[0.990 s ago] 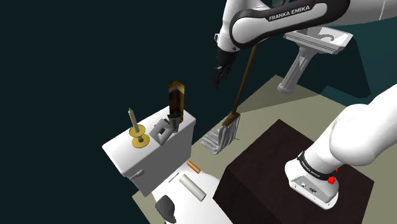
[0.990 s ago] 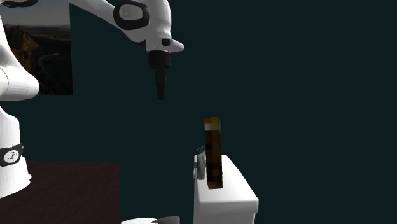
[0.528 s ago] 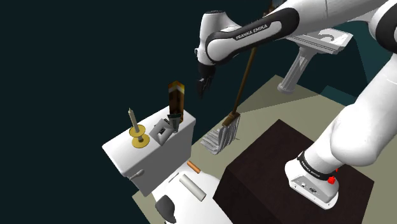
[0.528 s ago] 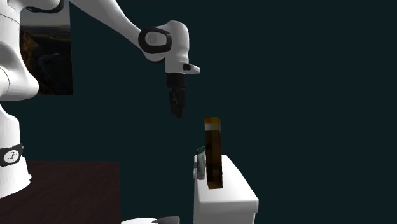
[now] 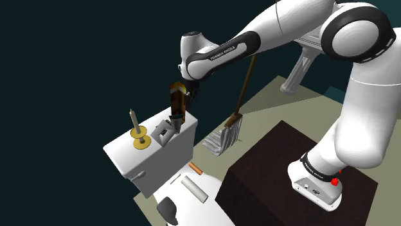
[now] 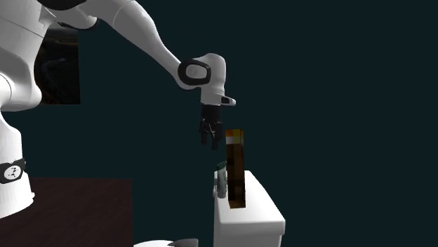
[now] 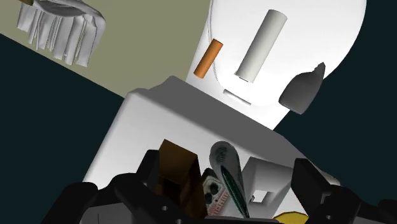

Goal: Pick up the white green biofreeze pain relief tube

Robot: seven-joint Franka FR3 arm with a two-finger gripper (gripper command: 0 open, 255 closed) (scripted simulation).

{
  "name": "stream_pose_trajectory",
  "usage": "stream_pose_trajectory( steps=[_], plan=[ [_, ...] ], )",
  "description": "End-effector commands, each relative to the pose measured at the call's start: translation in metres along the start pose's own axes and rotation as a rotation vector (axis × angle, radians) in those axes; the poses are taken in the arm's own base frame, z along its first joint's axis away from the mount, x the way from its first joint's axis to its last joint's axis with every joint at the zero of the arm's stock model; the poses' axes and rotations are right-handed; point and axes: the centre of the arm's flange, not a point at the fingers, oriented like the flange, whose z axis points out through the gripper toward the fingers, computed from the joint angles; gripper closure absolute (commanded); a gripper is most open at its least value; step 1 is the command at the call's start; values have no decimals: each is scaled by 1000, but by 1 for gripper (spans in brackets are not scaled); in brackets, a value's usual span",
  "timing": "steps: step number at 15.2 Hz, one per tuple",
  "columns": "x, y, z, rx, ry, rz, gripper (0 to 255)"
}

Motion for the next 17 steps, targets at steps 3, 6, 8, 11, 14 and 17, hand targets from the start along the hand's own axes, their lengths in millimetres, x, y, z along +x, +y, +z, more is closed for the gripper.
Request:
stream_pose_trajectory(
  steps=[3, 6, 8, 11, 14, 17],
  plan=[
    [40, -12, 40, -4, -24, -60, 0],
    [50, -15, 57, -5, -31, -77, 0],
    [51, -15, 67, -5, -31, -77, 0],
    [52, -14, 83, -5, -31, -77, 0],
    [52, -13, 91, -5, -31, -77, 0],
    [52, -13, 92, -5, -31, -77, 255]
  ],
)
